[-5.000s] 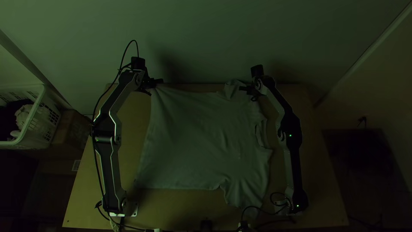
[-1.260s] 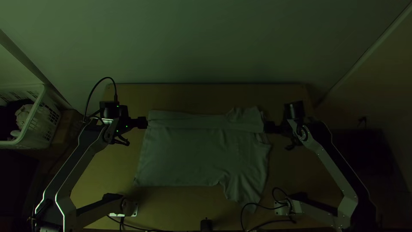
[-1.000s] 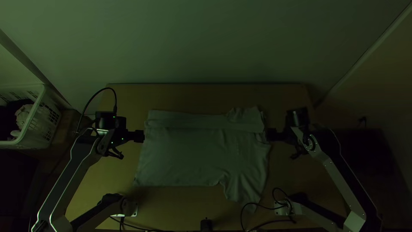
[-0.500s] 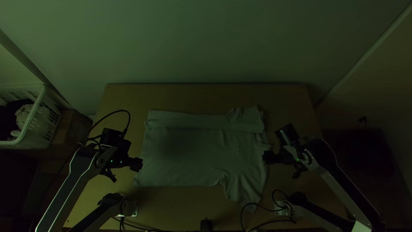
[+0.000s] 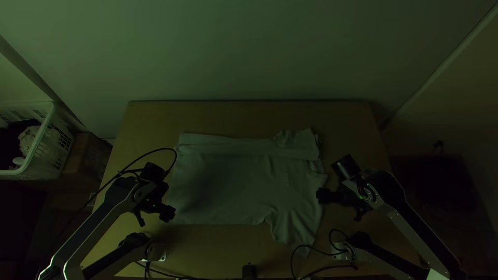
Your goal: Fold the t-shirt
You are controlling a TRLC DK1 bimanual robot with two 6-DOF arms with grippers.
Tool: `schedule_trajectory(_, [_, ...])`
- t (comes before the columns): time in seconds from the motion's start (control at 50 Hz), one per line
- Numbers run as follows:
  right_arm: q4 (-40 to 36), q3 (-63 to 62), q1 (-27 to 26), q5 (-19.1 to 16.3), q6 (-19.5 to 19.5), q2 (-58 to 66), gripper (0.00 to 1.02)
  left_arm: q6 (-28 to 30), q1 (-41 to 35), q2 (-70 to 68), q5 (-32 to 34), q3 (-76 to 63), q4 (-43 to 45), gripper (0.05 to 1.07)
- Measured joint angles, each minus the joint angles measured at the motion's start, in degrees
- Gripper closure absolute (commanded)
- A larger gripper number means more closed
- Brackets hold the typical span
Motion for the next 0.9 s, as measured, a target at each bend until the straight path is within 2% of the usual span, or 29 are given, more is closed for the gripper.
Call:
schedule_trajectory(0.66, [0.5, -0.4, -0.1, -1.4, -0.3, 4.4, 0.10, 0.6, -3.9, 16.7, -1.5, 0.0, 0.5, 0.12])
schedule_trajectory(0.74, [0.8, -0.4, -0.1, -1.7, -1.0, 4.9, 0.16, 0.9, -4.4, 18.5, -1.5, -0.1, 0.7, 0.26])
schedule_trajectory(0.8, [1.2, -0.5, -0.1, -1.7, -1.4, 5.2, 0.16, 1.0, -4.5, 19.8, -1.5, -0.1, 0.8, 0.40])
schedule_trajectory(0.86, [1.5, -0.7, -0.1, -1.7, -1.8, 5.4, 0.16, 1.2, -4.5, 20.6, -1.5, -0.1, 1.0, 0.62])
schedule_trajectory(0.9, [1.5, -0.9, -0.1, -1.7, -1.8, 5.5, 0.16, 1.2, -4.7, 20.7, -1.5, -0.1, 1.0, 0.80])
